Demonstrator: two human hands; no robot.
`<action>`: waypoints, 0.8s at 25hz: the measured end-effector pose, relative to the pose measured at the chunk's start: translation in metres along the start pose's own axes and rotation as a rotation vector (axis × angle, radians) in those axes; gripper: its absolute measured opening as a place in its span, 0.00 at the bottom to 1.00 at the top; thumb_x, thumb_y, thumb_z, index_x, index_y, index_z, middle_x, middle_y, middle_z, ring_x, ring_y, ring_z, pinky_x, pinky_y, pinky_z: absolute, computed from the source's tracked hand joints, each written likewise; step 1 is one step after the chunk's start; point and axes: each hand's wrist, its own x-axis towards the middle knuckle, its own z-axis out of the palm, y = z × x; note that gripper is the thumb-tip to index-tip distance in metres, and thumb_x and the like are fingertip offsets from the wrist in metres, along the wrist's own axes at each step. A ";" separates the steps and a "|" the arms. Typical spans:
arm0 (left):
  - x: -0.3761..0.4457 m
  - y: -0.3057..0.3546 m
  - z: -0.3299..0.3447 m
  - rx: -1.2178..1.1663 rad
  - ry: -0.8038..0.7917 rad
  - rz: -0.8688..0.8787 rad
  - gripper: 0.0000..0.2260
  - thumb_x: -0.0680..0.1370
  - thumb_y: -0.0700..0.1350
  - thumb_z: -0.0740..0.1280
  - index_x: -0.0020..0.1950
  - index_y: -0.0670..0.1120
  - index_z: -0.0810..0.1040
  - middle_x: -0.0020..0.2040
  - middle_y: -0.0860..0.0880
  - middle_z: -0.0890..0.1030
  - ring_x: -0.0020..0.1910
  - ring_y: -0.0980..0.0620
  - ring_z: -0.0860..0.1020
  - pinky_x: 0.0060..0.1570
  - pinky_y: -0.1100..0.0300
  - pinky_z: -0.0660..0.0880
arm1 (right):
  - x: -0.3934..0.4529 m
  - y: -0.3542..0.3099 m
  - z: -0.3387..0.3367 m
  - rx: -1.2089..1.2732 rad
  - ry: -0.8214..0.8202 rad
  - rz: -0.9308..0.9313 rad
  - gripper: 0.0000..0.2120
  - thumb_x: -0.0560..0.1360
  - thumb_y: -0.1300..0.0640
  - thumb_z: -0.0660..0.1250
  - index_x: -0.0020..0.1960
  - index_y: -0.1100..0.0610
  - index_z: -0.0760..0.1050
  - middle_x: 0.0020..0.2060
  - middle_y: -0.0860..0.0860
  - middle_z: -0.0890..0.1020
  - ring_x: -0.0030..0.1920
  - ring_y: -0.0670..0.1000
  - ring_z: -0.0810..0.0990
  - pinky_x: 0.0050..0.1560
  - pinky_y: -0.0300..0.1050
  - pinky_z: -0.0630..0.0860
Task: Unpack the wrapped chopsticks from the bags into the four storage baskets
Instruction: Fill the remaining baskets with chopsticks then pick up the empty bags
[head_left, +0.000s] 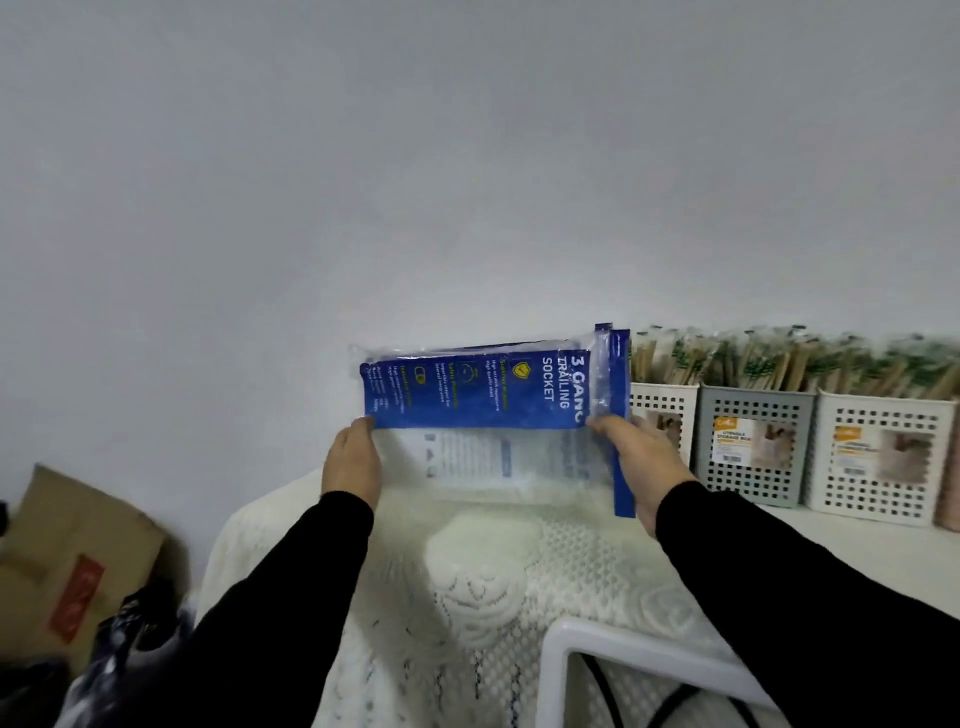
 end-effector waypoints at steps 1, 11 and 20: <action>-0.010 0.009 0.002 -0.040 0.006 0.008 0.17 0.83 0.37 0.51 0.68 0.39 0.72 0.64 0.36 0.74 0.63 0.39 0.73 0.61 0.54 0.66 | -0.010 -0.010 -0.011 -0.040 0.042 -0.061 0.05 0.75 0.48 0.68 0.47 0.49 0.77 0.43 0.48 0.82 0.44 0.50 0.80 0.52 0.50 0.77; -0.129 0.105 0.099 -0.372 -0.133 0.104 0.07 0.81 0.48 0.61 0.51 0.46 0.76 0.37 0.52 0.77 0.34 0.52 0.74 0.37 0.59 0.71 | -0.049 -0.056 -0.195 -0.257 0.452 -0.392 0.09 0.74 0.51 0.70 0.43 0.54 0.71 0.34 0.49 0.78 0.33 0.50 0.74 0.34 0.41 0.69; -0.210 0.149 0.193 0.161 -0.436 0.115 0.20 0.81 0.53 0.61 0.41 0.38 0.78 0.43 0.38 0.80 0.43 0.41 0.76 0.43 0.56 0.69 | -0.065 -0.053 -0.356 -0.502 0.579 -0.077 0.14 0.74 0.50 0.70 0.38 0.61 0.78 0.35 0.60 0.79 0.32 0.55 0.74 0.38 0.45 0.69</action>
